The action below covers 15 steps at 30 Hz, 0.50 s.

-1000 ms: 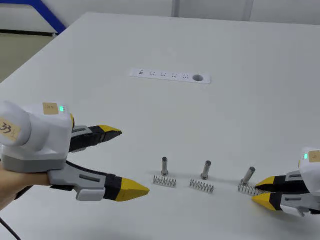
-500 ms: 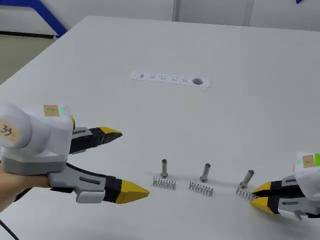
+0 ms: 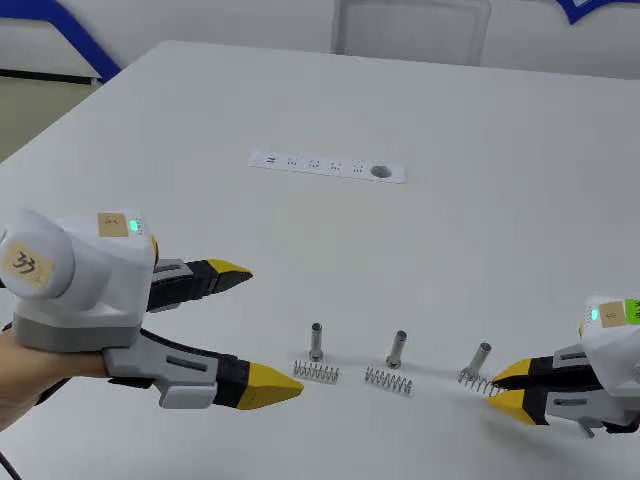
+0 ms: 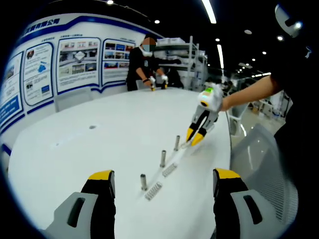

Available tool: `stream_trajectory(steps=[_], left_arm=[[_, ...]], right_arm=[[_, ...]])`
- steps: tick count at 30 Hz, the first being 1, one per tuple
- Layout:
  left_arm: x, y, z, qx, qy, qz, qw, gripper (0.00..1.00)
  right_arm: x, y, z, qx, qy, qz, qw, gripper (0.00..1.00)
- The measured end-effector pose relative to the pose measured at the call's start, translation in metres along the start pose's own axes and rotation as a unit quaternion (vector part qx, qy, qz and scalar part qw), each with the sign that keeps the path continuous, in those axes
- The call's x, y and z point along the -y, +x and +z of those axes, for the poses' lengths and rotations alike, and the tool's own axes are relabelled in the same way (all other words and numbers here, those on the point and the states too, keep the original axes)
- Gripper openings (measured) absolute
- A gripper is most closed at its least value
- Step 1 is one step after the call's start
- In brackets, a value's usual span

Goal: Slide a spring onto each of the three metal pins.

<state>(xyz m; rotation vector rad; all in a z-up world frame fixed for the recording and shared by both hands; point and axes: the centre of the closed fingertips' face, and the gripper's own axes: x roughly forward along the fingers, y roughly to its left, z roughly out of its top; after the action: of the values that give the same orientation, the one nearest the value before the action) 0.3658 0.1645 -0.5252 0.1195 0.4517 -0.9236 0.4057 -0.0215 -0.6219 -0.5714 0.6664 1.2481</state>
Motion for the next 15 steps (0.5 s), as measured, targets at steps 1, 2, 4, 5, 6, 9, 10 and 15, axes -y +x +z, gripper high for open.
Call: stream_trajectory(steps=[1,2,4,5,6,9,10,15], left_arm=[[0.002,0.003,0.001,0.002,0.001,-0.004,1.0,0.82],[0.004,0.005,0.002,0.003,0.002,-0.007,1.0,0.82],[0.009,0.011,0.005,0.006,0.006,-0.015,0.9998,0.82],[0.011,0.013,0.006,0.007,0.007,-0.019,0.9998,0.81],[0.015,0.016,0.008,0.009,0.011,-0.024,0.9996,0.81],[0.023,0.023,0.011,0.007,0.024,-0.04,0.9989,0.8],[0.024,0.025,0.012,0.007,0.026,-0.042,0.9988,0.8],[0.032,0.033,0.022,0.022,0.029,-0.051,0.998,0.78]], right_arm=[[-0.002,-0.003,0.006,0.004,-0.005,0.001,1.0,0.1],[-0.003,-0.005,0.01,0.005,-0.009,0.002,0.9999,0.1],[-0.007,-0.011,0.022,0.012,-0.02,0.002,0.9997,0.1],[-0.009,-0.014,0.027,0.015,-0.025,0.003,0.9996,0.1],[-0.011,-0.017,0.034,0.016,-0.033,0.002,0.9993,0.1],[-0.017,-0.024,0.047,0.017,-0.056,0.002,0.9983,0.11],[-0.019,-0.025,0.051,0.017,-0.062,0.001,0.9979,0.11],[-0.033,-0.032,0.072,0.025,-0.086,0.005,0.996,0.11]])
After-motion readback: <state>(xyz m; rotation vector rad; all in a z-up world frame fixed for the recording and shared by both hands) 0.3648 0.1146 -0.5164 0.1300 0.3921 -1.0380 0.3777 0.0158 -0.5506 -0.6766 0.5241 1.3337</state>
